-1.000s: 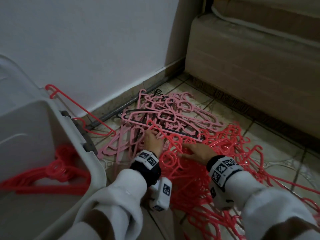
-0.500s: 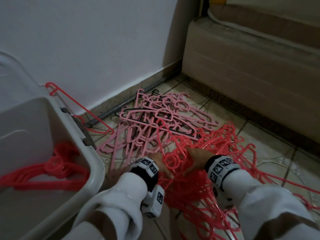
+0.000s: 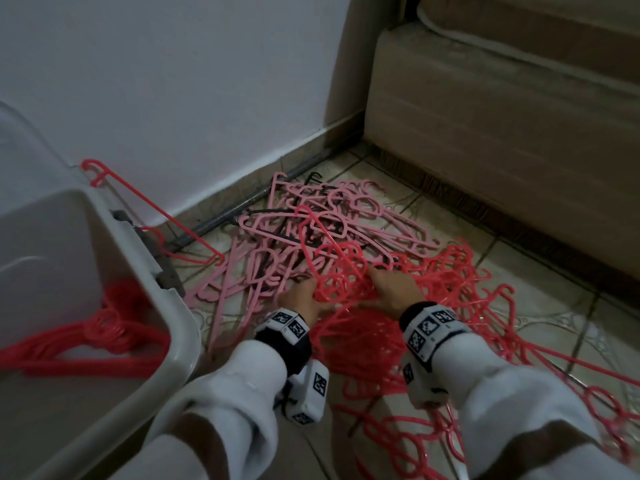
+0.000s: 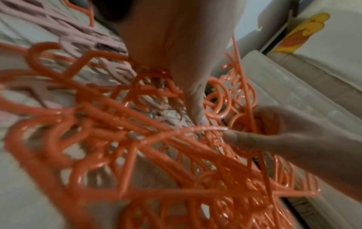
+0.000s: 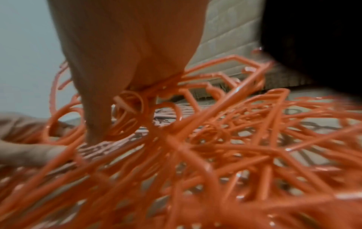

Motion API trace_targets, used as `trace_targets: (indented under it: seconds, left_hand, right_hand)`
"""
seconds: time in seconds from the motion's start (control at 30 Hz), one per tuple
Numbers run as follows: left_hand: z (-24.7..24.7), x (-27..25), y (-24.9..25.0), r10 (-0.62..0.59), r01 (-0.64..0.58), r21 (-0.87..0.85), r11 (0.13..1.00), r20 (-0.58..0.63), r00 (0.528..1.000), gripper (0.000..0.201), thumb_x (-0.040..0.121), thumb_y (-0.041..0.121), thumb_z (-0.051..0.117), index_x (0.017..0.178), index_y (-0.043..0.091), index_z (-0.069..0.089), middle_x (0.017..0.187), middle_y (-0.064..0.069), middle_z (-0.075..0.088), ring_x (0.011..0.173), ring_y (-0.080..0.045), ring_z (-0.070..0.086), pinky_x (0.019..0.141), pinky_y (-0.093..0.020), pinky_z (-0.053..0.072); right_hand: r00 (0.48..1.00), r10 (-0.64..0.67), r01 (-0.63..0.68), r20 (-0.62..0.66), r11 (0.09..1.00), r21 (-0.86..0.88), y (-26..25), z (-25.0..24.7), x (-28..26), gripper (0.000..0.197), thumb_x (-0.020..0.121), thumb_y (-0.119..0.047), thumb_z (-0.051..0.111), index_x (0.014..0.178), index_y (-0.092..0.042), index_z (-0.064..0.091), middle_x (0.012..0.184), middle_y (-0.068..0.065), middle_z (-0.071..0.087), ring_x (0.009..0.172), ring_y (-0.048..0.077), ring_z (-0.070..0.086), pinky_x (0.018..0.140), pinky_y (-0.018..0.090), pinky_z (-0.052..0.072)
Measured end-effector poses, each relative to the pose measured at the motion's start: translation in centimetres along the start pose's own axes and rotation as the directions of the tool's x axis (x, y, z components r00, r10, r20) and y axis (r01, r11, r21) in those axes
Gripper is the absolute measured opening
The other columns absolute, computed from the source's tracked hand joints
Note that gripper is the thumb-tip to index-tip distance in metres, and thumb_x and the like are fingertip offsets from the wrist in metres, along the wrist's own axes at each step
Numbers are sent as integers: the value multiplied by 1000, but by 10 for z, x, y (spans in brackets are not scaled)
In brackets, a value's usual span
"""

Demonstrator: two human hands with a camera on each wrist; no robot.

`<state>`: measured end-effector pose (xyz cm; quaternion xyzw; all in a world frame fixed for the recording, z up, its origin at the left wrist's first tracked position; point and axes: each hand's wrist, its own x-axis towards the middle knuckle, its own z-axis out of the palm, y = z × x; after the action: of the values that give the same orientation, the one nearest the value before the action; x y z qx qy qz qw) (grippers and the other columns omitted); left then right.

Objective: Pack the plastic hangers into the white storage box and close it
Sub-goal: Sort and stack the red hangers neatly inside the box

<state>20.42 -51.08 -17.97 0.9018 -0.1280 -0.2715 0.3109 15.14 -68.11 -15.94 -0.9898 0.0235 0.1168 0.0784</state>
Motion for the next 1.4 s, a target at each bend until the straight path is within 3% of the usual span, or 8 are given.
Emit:
trace_targets:
  seconds: [0.13,0.4,0.6,0.73,0.87,1.17,1.3,1.4]
  left_hand:
    - [-7,6,1,-10,11,-103,995,12,1000,45,76,33,75,116,21,60,107,1,69,96,-17,61,85,-24,42]
    - [-6,11,12,36,-25,-168,985,63,997,21,65,31,78,82,33,64,85,3,72,85,-19,68,86,-39,53]
    - [3,11,20,154,-142,-131,981,92,984,95,45,37,91,127,19,47,121,4,61,112,-14,57,101,-37,45]
    - [5,15,29,191,-192,-40,981,-39,981,78,62,17,86,130,10,48,120,1,59,111,-13,54,85,-14,47]
    - [11,25,31,208,-207,30,978,-70,976,67,65,24,85,121,9,52,115,-7,62,107,-22,58,92,-38,49]
    - [4,28,46,294,-296,-21,955,-68,953,49,64,28,85,104,13,61,95,1,65,92,-17,62,86,-35,50]
    - [7,12,61,330,-334,-3,943,-137,934,67,67,28,83,124,13,50,110,-5,67,102,-21,62,88,-31,49]
    - [17,0,70,320,-295,149,944,-182,930,84,70,38,79,137,13,35,119,-8,62,110,-25,59,87,-32,47]
  right_hand:
    - [999,-16,16,-45,1000,-1,-4,-7,5,67,81,-47,64,133,-16,37,110,7,63,102,27,59,83,33,45]
    - [1000,-9,9,-17,1000,6,9,-27,-7,51,79,-54,64,112,-17,51,101,3,65,92,23,61,70,27,41]
    - [995,-7,6,-103,1000,-8,22,-44,-14,49,77,-55,64,108,-18,54,95,-1,65,88,21,62,67,25,37]
    - [979,-1,-6,-202,999,-36,25,-43,-17,50,79,-54,62,112,-18,52,96,2,65,89,23,61,65,25,33]
    - [984,9,-21,-181,998,-67,28,-42,-12,54,77,-59,62,106,-15,52,95,2,62,91,24,59,75,31,39]
    - [991,66,-79,-117,991,-107,45,-63,-12,45,77,-60,61,74,-18,45,60,-8,38,65,19,48,59,26,31]
    - [985,72,-90,-154,990,-111,50,-74,-20,48,76,-62,60,66,-19,42,61,-5,46,72,26,60,59,29,37]
    - [978,48,-83,-203,982,-167,51,-86,-29,50,75,-62,61,86,-13,56,82,5,65,83,29,63,62,30,37]
